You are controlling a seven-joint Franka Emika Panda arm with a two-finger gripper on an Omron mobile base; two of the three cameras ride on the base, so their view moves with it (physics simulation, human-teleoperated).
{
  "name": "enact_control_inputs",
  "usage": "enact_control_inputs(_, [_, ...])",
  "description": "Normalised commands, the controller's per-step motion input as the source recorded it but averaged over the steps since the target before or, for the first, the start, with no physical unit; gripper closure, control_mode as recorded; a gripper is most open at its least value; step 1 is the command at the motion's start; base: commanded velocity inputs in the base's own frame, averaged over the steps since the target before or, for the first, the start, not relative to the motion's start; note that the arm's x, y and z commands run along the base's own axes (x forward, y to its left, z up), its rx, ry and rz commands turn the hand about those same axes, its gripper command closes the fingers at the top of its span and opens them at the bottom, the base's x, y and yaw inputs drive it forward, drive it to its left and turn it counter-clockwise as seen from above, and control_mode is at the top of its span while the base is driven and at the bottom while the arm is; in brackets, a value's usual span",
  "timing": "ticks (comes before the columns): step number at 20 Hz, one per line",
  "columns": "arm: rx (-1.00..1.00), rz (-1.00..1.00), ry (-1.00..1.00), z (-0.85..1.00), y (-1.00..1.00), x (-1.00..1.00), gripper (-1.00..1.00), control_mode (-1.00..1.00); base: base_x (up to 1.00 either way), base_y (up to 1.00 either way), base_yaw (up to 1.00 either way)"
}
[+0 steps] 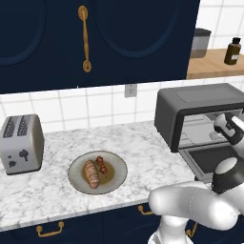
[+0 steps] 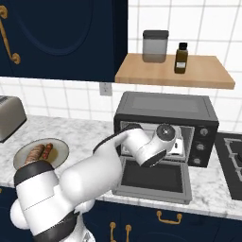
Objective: Pick up the kebab skewer and baguette bread, and place them inside the toaster oven. Close the toaster oven door and start by setting the timer.
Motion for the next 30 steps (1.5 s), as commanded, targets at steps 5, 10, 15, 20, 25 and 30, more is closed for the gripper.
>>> enact_control_inputs(5, [0.0,0.0,-0.01,0.49,0.16,-0.6,-1.0,-1.0,0.0,0.0,0.0])
enact_control_inputs(10, [0.0,-0.03,0.0,0.47,0.37,-0.54,-1.0,-1.0,0.0,0.0,0.0])
enact_control_inputs(15, [-0.01,-0.02,0.01,0.26,0.97,-0.4,-1.0,-1.0,0.0,0.0,0.0])
enact_control_inputs(20, [0.0,0.0,0.0,0.22,1.0,-0.33,-1.0,-1.0,0.0,0.0,0.0])
enact_control_inputs(25, [0.0,0.0,0.03,0.32,1.0,-0.11,-1.0,-1.0,0.0,0.0,0.0])
enact_control_inputs(30, [0.0,0.0,0.12,0.15,1.0,-0.04,-1.0,-1.0,0.0,0.0,0.0])
